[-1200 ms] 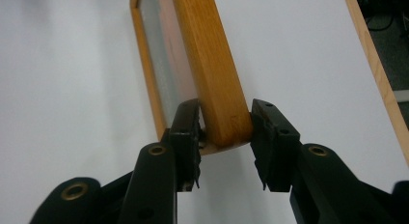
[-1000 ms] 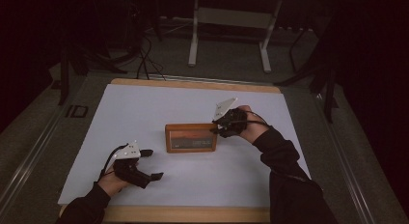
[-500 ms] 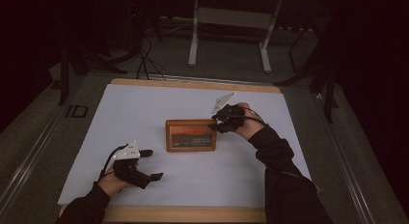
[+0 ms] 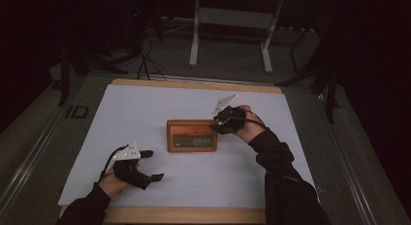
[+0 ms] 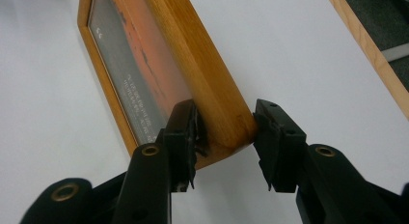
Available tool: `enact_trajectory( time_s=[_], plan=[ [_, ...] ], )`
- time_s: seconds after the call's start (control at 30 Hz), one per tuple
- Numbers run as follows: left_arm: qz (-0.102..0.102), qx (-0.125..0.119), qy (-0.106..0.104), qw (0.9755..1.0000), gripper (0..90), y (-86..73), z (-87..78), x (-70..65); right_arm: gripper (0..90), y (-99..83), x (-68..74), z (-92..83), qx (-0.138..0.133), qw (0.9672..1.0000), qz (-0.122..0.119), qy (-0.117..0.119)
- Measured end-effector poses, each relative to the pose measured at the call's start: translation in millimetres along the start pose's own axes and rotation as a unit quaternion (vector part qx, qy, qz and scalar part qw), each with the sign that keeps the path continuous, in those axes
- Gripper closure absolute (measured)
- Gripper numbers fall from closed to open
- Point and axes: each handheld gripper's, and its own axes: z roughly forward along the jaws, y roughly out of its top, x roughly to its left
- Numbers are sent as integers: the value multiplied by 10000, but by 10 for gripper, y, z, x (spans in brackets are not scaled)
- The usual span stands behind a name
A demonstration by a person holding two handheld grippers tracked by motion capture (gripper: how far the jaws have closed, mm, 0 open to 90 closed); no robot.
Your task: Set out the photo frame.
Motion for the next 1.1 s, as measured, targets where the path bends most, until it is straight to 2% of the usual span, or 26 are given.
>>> enact_trajectory(
  time_s=[0.17,0.37,0.5,0.63,0.7,0.73,0.77,0.8,0.83,0.9,0.97,1.0,1.1],
  plan=[
    [-20,7,-12,10000,25,-7,10,0,606,0,19,-9,47,9998,160,-61],
    [-29,-6,-23,10000,25,-3,12,-7,598,-4,39,-13,28,9998,129,-121],
    [-31,-16,-29,10000,25,-6,13,-5,563,-33,37,-11,-38,9997,243,-87],
    [-13,-24,-30,10000,25,-3,9,-5,469,-69,45,-36,-69,9995,286,-146],
    [-3,-48,-34,10000,25,-2,7,-5,407,-91,66,-82,-207,9990,349,-205],
    [-3,-48,-34,10000,25,-2,7,-5,407,-91,66,-82,-207,9990,349,-205],
    [7,-79,-49,10000,25,-2,6,-7,380,-98,69,-98,-251,9988,375,-171],
    [17,-88,-42,10000,25,-3,8,-10,333,-123,78,-148,-416,9977,517,-115],
    [37,-99,-51,9999,25,-3,10,-13,286,-135,85,-163,-461,9972,581,-63],
    [74,-94,-33,9999,25,-3,14,-25,207,-165,120,-186,-587,9965,595,-31],
    [77,-90,-58,9999,25,-4,17,-30,178,-181,138,-193,-617,9962,618,-31],
    [75,-93,-51,9999,25,-5,18,-32,108,-221,176,-197,-745,9950,667,50],
    [59,-104,-54,9999,25,-6,16,-28,103,-290,238,-209,-851,9937,731,53]
  ],
)
